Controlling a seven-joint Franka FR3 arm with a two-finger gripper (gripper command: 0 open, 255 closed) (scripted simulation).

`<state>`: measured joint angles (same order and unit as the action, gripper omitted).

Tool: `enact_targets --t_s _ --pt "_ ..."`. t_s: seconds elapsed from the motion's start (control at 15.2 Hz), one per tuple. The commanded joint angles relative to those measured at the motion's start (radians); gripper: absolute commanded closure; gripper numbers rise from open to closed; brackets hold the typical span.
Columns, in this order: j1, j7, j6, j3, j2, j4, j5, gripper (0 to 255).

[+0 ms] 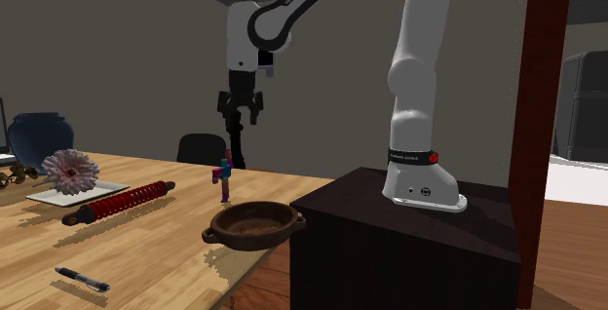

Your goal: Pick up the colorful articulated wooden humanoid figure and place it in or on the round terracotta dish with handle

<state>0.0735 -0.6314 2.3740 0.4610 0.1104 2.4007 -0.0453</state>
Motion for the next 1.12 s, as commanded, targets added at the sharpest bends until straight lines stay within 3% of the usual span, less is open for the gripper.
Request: enact_targets --t_s 0.0,0.13,0.66,1.06 --pt "-0.001 -0.068 0.048 0.021 -0.09 -0.033 -0.053 0" --pt "0.008 -0.137 0.079 0.03 -0.175 -0.074 -0.112 0" --pt "0.024 -0.215 0.171 0.004 -0.287 -0.077 -0.216 0" --pt "0.025 -0.214 0.171 0.003 -0.287 -0.077 -0.216 0"
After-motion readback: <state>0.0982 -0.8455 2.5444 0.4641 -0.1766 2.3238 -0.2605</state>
